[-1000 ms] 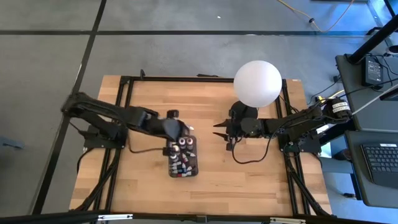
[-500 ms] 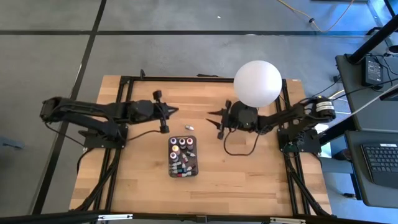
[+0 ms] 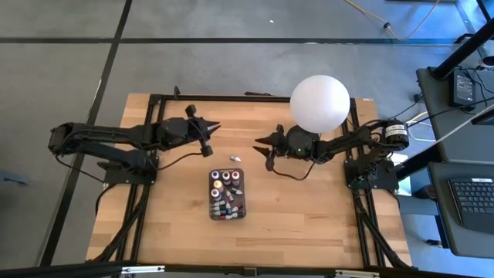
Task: Pick & Place food coloring
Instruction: Put the small green food coloring bottle into the black bin
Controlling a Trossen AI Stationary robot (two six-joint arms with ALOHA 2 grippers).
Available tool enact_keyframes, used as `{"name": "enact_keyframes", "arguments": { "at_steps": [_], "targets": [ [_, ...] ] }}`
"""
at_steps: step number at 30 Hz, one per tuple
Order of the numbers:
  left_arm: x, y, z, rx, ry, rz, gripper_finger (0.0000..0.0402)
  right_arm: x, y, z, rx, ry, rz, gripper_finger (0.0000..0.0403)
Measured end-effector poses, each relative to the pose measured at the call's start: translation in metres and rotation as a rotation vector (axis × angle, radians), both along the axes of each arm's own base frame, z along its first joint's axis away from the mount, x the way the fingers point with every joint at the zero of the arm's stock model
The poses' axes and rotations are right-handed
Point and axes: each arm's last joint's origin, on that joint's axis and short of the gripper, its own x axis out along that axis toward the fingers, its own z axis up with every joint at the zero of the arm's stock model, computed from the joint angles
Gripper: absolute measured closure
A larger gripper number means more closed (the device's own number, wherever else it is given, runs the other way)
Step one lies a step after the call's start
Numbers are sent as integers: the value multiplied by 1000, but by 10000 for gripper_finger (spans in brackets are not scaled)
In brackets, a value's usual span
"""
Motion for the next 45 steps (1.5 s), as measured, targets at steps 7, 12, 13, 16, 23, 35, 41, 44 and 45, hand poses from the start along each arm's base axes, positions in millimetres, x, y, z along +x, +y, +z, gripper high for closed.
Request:
{"name": "enact_keyframes", "arguments": {
  "at_steps": [7, 12, 13, 16, 23, 35, 41, 44, 45],
  "targets": [
    [2, -1, 4, -166, -149, 5, 291, -2, 4, -8, 72, 72, 10, 246],
    [2, -1, 4, -198, -168, 18, 247, -2, 5, -11, 75, 106, 13, 206],
    [2, -1, 4, -199, -168, 18, 241, -2, 5, -11, 74, 104, 15, 198],
    [2, -1, 4, -200, -167, 18, 230, -2, 7, -12, 76, 100, 20, 181],
    [3, -3, 3, -225, -159, -40, 227, 4, 8, -34, 85, 144, 36, 131],
    [3, -3, 2, -260, -172, -37, 230, 52, 4, -64, 73, 205, 20, 102],
    [3, -3, 2, -259, -171, -37, 229, 77, 4, -74, 8, 268, 121, 102],
    [3, -3, 2, -260, -166, -36, 232, 87, 4, -84, 22, 301, 156, 102],
    [3, -3, 2, -260, -163, -36, 232, 89, 4, -87, 23, 324, 156, 103]
  ]
}}
